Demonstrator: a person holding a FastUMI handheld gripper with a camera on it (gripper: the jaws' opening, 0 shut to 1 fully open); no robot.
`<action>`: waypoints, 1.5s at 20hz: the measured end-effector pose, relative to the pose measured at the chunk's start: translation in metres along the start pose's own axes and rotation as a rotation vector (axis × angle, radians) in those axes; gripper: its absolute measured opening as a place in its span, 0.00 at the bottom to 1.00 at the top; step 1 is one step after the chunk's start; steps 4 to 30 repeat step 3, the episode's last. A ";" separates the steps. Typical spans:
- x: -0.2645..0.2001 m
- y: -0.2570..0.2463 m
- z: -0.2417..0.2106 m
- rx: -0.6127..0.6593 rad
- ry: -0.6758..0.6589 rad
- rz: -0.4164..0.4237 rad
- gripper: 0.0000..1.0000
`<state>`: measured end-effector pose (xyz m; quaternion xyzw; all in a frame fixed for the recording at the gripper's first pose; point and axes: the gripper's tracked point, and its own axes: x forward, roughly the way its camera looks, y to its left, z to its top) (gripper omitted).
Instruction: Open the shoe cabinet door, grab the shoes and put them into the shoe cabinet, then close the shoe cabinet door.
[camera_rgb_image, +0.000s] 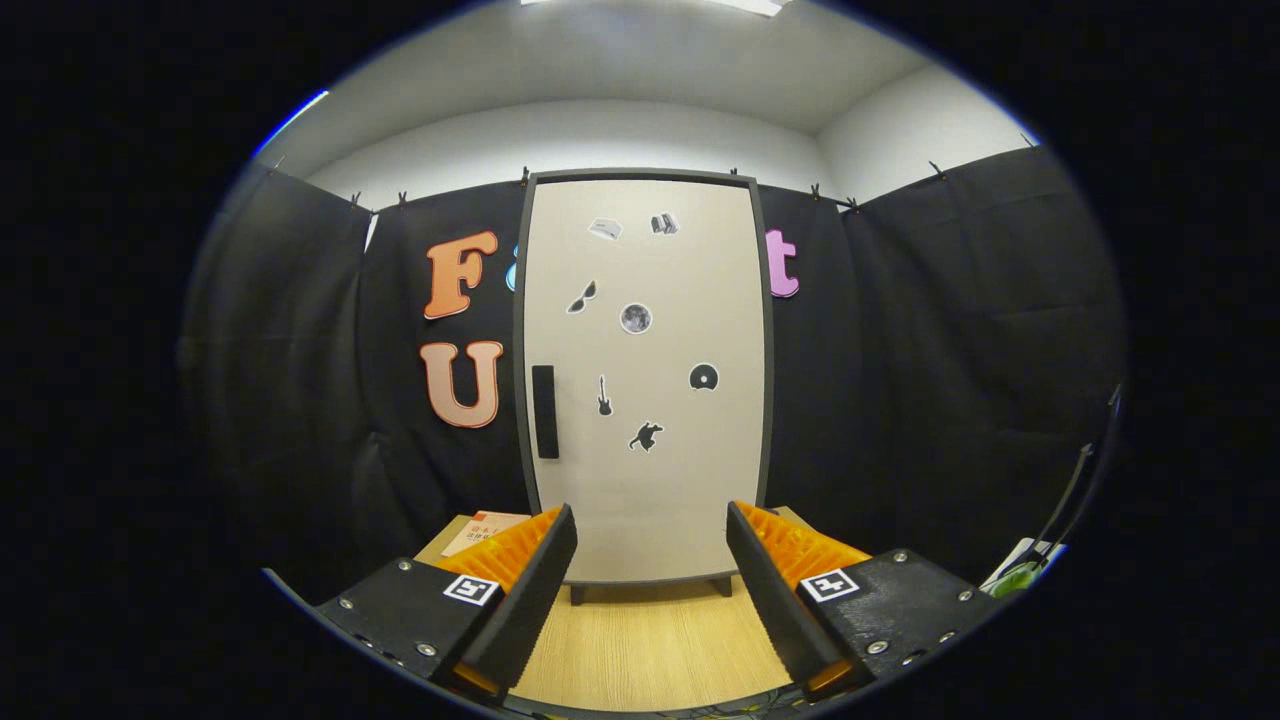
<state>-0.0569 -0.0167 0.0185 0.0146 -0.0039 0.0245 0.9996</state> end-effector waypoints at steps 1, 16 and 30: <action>0.000 0.000 -0.001 0.000 0.003 0.001 0.94; 0.000 0.000 -0.004 -0.006 0.016 0.001 0.94; 0.000 0.000 -0.004 -0.006 0.016 0.001 0.94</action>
